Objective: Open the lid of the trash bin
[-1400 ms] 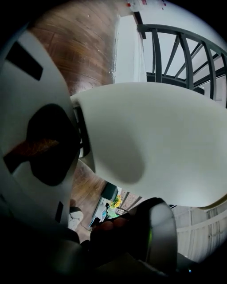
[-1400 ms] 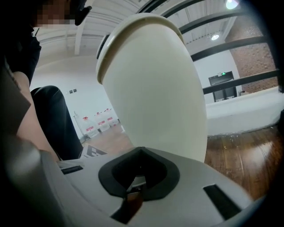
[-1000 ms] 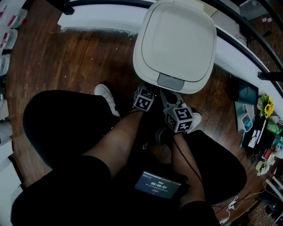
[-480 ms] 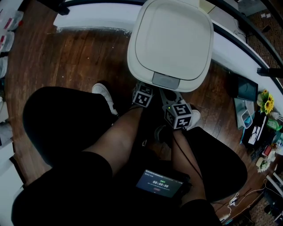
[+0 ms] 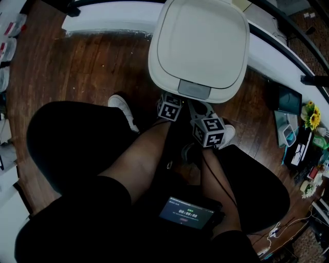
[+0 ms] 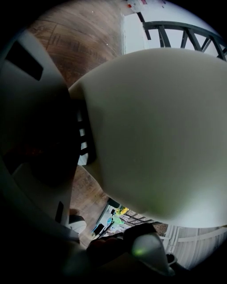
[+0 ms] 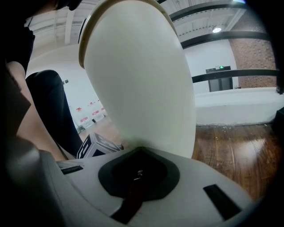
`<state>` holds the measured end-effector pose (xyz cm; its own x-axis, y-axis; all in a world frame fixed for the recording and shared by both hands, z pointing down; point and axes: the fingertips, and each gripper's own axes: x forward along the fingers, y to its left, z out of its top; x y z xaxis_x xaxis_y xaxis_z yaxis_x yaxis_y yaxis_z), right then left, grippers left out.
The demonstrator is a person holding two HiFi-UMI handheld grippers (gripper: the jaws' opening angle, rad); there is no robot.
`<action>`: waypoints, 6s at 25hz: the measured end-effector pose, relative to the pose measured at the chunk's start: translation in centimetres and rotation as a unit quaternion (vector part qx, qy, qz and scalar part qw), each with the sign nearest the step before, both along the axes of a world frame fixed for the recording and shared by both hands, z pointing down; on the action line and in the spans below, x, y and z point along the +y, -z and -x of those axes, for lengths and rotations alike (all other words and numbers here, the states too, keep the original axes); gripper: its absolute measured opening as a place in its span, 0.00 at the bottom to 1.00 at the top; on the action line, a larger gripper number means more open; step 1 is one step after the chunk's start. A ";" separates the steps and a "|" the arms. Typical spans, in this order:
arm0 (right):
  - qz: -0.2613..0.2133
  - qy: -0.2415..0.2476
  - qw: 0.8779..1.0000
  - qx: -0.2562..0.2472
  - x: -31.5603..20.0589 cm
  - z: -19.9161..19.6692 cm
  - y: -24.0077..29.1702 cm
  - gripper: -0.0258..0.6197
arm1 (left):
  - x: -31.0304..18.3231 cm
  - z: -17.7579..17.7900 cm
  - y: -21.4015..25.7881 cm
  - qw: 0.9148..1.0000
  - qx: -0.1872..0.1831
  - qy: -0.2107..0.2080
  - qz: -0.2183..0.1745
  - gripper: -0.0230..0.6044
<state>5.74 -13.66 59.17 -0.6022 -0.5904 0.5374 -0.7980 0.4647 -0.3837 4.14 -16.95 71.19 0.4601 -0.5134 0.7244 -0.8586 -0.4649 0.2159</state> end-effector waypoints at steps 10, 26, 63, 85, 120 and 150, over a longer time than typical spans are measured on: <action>0.005 0.001 1.000 0.003 0.1 0.1 -0.2 0.07 | -0.2 0.3 -0.1 1.000 -0.015 -0.010 0.015 0.09; 0.009 -0.004 1.000 0.005 0.0 -0.1 -0.6 0.07 | -0.3 0.1 -0.7 0.999 -0.016 -0.007 0.033 0.09; 0.025 -0.023 0.999 -0.004 0.2 -1.7 -1.8 0.06 | -0.4 -0.4 -2.1 0.998 -0.027 -0.004 0.055 0.09; 0.021 -0.029 0.999 -0.005 0.0 -1.9 -1.7 0.06 | 0.0 -0.2 -2.4 0.997 -0.018 0.021 0.067 0.09; 0.027 -0.043 0.998 -0.021 1.7 -2.0 -1.5 0.06 | 0.9 -0.2 -1.3 0.999 0.021 0.017 0.034 0.09; -0.148 -0.029 0.988 -0.017 10.0 -0.8 13.8 0.07 | 11.7 0.3 21.6 0.966 0.203 -0.058 -0.148 0.09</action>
<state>6.53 -3.69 45.39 -0.5770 -0.7533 0.3156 -0.8159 0.5141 -0.2647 3.86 -5.21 49.57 0.7427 -0.5982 0.3011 -0.6692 -0.6462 0.3669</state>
